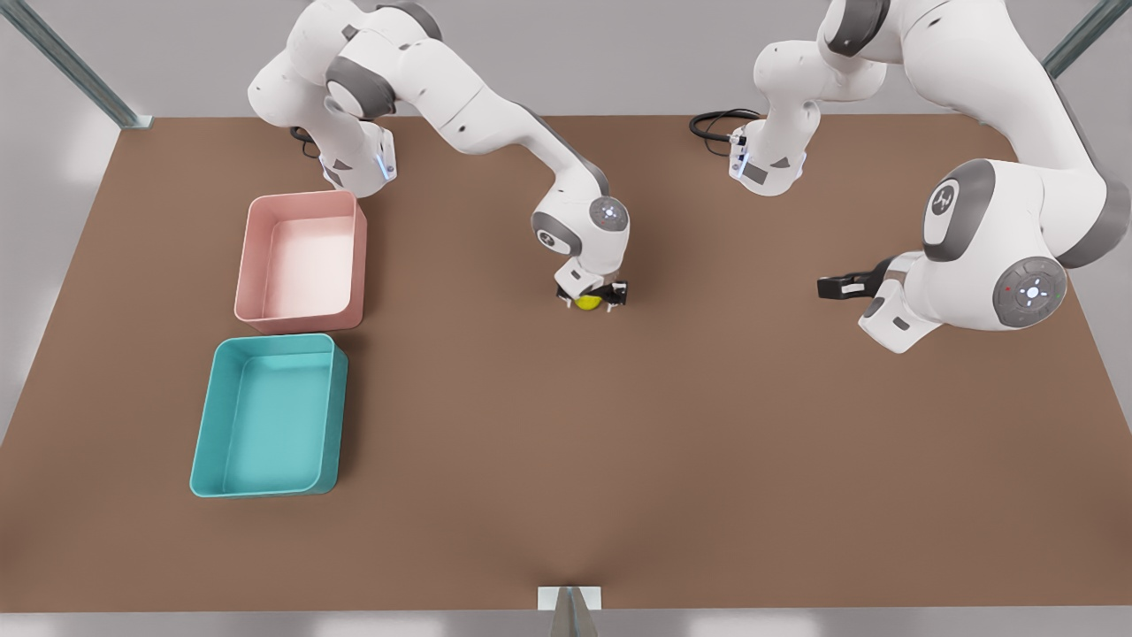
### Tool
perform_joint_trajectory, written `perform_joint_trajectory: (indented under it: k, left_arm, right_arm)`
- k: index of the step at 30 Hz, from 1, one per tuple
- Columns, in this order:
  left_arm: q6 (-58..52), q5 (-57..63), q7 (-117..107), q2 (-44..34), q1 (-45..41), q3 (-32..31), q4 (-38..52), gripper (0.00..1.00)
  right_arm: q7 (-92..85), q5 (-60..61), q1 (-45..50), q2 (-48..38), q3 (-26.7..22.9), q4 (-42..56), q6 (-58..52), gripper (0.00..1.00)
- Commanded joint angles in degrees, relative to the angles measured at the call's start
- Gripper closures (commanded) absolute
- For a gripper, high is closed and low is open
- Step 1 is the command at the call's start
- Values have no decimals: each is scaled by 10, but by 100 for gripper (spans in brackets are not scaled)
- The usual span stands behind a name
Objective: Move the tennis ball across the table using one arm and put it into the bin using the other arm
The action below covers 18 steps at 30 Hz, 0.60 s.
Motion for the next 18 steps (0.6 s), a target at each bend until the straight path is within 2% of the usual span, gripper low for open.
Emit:
perform_joint_trajectory:
  k: [1,18]
  left_arm:
    - [-2,0,-17,-1,0,0,0,0]
    - [-1,0,-17,1,0,0,-2,0]
  right_arm:
    - [73,-3,4,3,0,0,6,0]
    - [73,-21,17,10,1,-16,6,0]
